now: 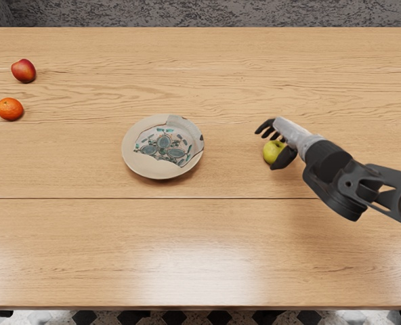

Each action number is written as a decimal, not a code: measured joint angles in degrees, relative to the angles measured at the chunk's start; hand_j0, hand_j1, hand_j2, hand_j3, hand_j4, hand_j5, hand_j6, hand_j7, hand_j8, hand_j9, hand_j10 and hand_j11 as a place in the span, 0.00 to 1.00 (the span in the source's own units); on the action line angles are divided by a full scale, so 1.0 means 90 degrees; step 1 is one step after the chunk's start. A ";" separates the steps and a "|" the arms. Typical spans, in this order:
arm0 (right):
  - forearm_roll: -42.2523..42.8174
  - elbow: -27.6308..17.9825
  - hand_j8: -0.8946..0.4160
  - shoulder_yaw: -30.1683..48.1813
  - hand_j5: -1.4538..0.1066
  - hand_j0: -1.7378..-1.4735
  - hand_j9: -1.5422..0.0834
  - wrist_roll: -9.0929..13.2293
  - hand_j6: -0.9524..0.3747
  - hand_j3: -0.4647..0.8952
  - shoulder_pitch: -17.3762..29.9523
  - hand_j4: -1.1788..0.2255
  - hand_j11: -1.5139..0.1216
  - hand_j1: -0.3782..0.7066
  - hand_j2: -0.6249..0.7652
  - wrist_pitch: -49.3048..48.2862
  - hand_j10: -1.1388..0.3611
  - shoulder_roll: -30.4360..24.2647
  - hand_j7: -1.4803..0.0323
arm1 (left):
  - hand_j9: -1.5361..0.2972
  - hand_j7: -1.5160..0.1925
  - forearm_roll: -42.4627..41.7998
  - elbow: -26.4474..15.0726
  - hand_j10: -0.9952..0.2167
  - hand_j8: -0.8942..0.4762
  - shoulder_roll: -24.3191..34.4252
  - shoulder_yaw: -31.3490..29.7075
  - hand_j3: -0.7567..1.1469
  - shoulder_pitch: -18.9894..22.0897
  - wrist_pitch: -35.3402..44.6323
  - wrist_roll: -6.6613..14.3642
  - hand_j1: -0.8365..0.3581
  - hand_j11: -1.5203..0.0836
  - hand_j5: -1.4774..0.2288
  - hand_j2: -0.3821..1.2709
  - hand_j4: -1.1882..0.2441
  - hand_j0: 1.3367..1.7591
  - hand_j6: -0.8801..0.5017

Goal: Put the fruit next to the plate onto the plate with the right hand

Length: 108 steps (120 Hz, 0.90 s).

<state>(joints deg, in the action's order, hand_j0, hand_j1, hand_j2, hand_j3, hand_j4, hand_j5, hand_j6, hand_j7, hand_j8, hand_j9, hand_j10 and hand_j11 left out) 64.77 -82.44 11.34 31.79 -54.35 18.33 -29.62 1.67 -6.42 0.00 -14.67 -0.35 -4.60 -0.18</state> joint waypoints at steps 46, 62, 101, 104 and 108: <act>0.0072 0.0262 0.40 -0.0062 0.60 0.30 0.61 -0.0003 0.35 0.34 0.0033 0.47 0.56 0.51 0.40 0.0012 0.50 0.0175 0.59 | 0.66 0.70 0.0000 0.0000 0.62 0.47 0.0000 0.0001 0.40 0.0000 0.0000 0.0000 0.75 0.75 0.68 0.26 0.66 0.76 0.46; 0.0094 0.0294 0.38 -0.0073 0.57 0.30 0.60 -0.0007 0.32 0.34 0.0042 0.42 0.53 0.56 0.40 0.0008 0.50 0.0205 0.55 | 0.66 0.70 0.0001 0.0000 0.62 0.47 0.0000 0.0001 0.40 0.0000 0.0002 0.0000 0.75 0.75 0.68 0.26 0.66 0.76 0.46; 0.0081 0.0385 0.42 -0.0090 0.45 0.34 0.47 -0.0028 0.30 0.34 0.0117 0.36 0.42 0.65 0.51 -0.0015 0.51 0.0213 0.45 | 0.66 0.70 0.0001 0.0000 0.62 0.47 0.0000 0.0002 0.40 0.0000 0.0002 -0.0001 0.75 0.75 0.68 0.26 0.66 0.76 0.46; 0.0088 0.0403 0.41 -0.0096 0.45 0.34 0.46 -0.0030 0.30 0.34 0.0125 0.36 0.41 0.64 0.49 -0.0018 0.51 0.0215 0.44 | 0.66 0.70 0.0001 0.0000 0.62 0.47 0.0000 0.0002 0.40 0.0000 0.0002 -0.0001 0.75 0.75 0.68 0.26 0.66 0.76 0.46; 0.0097 0.0424 0.42 -0.0101 0.43 0.36 0.45 -0.0031 0.30 0.34 0.0142 0.35 0.39 0.63 0.46 -0.0019 0.51 0.0216 0.43 | 0.66 0.70 0.0001 0.0000 0.62 0.47 0.0000 0.0002 0.40 0.0000 0.0001 -0.0001 0.75 0.75 0.68 0.26 0.66 0.76 0.46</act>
<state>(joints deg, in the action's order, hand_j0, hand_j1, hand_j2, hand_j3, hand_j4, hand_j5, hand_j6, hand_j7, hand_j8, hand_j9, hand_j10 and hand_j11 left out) 65.64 -78.62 10.43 31.51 -53.07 18.16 -27.68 1.68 -6.42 0.00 -14.65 -0.35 -4.59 -0.19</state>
